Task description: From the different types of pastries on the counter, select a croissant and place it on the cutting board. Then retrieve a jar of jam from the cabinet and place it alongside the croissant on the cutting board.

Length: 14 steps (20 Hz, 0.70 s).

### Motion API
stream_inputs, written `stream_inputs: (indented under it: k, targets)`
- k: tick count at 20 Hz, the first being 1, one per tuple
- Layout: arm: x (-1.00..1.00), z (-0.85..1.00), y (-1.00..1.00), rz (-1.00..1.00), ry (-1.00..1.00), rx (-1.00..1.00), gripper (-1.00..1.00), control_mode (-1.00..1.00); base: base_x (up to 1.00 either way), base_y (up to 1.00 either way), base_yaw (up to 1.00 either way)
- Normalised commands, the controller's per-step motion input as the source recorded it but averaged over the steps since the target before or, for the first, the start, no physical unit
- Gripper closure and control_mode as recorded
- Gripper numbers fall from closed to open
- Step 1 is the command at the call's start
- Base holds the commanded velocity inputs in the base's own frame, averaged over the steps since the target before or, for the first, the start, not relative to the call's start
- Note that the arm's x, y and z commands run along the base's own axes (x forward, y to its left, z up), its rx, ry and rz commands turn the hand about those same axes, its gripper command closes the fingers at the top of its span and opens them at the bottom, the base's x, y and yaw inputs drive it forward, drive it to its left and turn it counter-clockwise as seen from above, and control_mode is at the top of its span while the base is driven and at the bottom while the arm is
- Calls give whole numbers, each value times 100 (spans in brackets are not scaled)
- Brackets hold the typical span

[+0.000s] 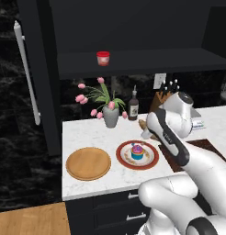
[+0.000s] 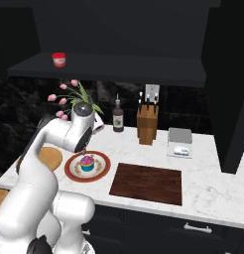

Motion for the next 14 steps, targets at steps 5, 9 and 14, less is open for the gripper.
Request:
stream_inputs:
  k: [5, 9, 14]
  targets:
    - [-34, 19, -100, -34, -1, 12, 100, -100, 0, 0, 0]
    - [-40, 14, -100, -30, 0, 3, 100, -100, 0, 0, 0]
    - [-47, 6, -100, -29, 0, 0, 100, -100, 0, 0, 0]
